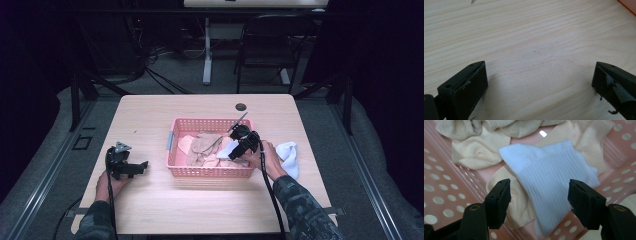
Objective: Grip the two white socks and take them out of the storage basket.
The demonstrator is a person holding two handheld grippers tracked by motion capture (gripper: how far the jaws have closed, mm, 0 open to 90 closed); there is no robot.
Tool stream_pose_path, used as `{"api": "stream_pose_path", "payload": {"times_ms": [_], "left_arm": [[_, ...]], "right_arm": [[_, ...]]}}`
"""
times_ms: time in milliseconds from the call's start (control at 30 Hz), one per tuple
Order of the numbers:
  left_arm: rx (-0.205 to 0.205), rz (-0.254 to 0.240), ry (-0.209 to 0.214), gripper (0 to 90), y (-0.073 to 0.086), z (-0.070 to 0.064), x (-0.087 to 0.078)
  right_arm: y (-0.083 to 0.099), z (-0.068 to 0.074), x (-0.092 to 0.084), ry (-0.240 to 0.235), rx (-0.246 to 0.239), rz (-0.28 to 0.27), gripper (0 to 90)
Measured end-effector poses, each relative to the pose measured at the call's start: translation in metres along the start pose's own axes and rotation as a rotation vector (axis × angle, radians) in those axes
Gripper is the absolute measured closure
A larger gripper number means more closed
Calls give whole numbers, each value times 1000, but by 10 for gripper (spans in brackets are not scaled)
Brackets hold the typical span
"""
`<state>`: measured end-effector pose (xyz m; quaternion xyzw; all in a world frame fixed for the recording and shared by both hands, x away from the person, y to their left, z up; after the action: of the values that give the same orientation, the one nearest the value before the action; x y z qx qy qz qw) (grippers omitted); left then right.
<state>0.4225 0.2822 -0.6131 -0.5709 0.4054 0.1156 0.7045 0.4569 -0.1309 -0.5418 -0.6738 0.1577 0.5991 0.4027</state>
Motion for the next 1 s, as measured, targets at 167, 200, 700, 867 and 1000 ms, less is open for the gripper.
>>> {"api": "stream_pose_path", "payload": {"times_ms": [167, 200, 700, 867, 1000], "left_arm": [[0, 0, 0, 1, 0, 0, 0], [0, 0, 0, 1, 0, 0, 0], [0, 0, 0, 1, 0, 0, 0], [0, 0, 0, 1, 0, 0, 0], [0, 0, 0, 1, 0, 0, 0]], "right_arm": [[0, -1, 2, 29, -12, 47, 373], [0, -1, 4, 33, 0, 35, 377], [2, 0, 11, 138, -14, 78, 499], [3, -3, 8, 149, -22, 90, 651], [3, 0, 8, 144, -27, 81, 765]]}}
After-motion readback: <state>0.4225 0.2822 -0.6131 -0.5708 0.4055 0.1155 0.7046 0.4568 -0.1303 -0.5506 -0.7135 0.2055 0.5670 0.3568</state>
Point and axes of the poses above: each handheld gripper's, and its own axes: x roughly forward along the jaws, y roughly out of its underside, z roughly to its left, the point moved 3 cm from there along x, roughly forward along the jaws, and after that the axes turned 2 degrees about x, right-handed, at the moved point
